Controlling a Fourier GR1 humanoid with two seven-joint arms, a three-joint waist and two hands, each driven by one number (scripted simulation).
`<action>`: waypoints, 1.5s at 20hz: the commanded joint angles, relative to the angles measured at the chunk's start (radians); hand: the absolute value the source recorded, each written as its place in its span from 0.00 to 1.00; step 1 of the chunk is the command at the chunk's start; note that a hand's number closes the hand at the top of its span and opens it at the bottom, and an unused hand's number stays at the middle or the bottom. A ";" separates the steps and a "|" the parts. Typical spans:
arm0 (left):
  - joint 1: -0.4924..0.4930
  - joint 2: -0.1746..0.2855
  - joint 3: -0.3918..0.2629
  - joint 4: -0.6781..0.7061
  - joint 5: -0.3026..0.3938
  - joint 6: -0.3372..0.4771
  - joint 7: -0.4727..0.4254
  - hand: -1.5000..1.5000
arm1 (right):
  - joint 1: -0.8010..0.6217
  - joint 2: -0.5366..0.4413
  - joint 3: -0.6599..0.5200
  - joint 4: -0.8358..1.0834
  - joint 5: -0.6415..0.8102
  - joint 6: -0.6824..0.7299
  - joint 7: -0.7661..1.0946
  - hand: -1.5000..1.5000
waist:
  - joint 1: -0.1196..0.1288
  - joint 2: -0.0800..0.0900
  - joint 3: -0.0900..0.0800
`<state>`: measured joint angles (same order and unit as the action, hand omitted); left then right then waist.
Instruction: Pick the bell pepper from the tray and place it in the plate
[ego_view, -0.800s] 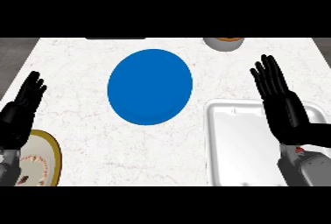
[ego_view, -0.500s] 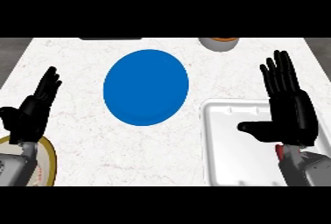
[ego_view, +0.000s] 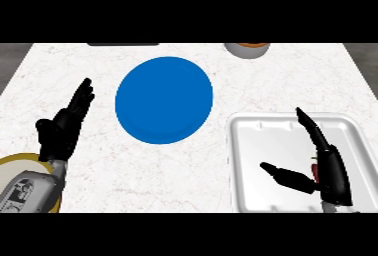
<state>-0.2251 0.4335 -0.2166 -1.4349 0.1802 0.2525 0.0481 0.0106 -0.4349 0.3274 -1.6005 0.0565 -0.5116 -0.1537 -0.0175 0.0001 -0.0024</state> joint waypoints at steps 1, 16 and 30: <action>-0.024 -0.026 0.002 0.025 -0.019 -0.012 0.011 0.50 | 0.144 -0.003 0.034 -0.002 0.119 -0.075 -0.089 0.00 | 0.004 -0.001 0.002; -0.016 -0.040 0.022 0.022 -0.040 -0.017 0.030 0.50 | 0.441 -0.452 -0.153 -0.481 0.328 0.114 0.493 0.00 | -0.007 -0.005 -0.003; -0.077 -0.093 0.092 0.074 -0.078 -0.083 0.022 0.50 | 0.253 -0.379 -0.183 -0.510 0.302 0.455 0.794 0.00 | 0.017 0.000 0.002</action>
<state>-0.2888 0.3494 -0.1555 -1.3602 0.1051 0.1907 0.0583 0.3169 -0.8593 0.1344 -2.1388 0.3398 -0.1318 0.6038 -0.0030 0.0002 -0.0009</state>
